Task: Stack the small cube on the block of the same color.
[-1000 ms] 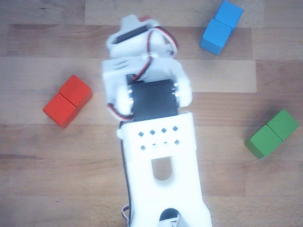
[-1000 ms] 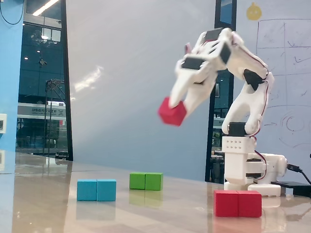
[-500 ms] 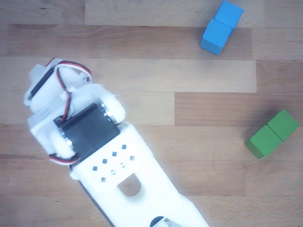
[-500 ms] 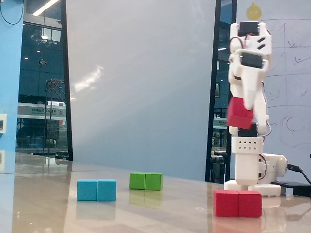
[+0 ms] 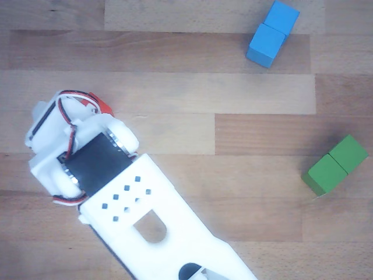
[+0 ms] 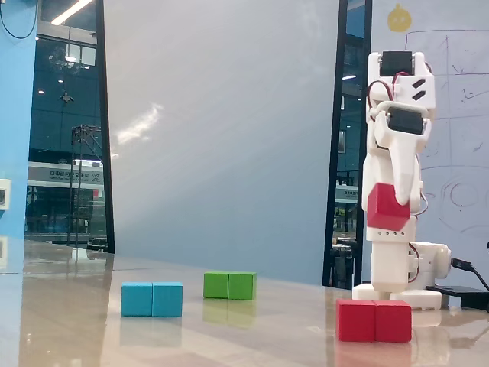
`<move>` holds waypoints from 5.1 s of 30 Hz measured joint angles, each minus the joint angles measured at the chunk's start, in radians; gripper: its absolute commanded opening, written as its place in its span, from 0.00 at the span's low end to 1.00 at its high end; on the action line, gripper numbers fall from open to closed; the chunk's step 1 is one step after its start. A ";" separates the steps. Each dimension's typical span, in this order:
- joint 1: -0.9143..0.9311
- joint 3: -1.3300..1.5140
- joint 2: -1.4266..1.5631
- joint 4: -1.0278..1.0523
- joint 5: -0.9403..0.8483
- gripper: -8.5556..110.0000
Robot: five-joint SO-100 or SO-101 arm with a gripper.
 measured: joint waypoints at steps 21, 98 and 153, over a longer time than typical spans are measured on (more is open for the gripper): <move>0.086 0.000 -0.325 -0.150 -0.044 0.16; 0.072 -0.005 -0.407 -0.152 -0.103 0.39; 0.726 0.568 0.512 -0.373 0.153 0.12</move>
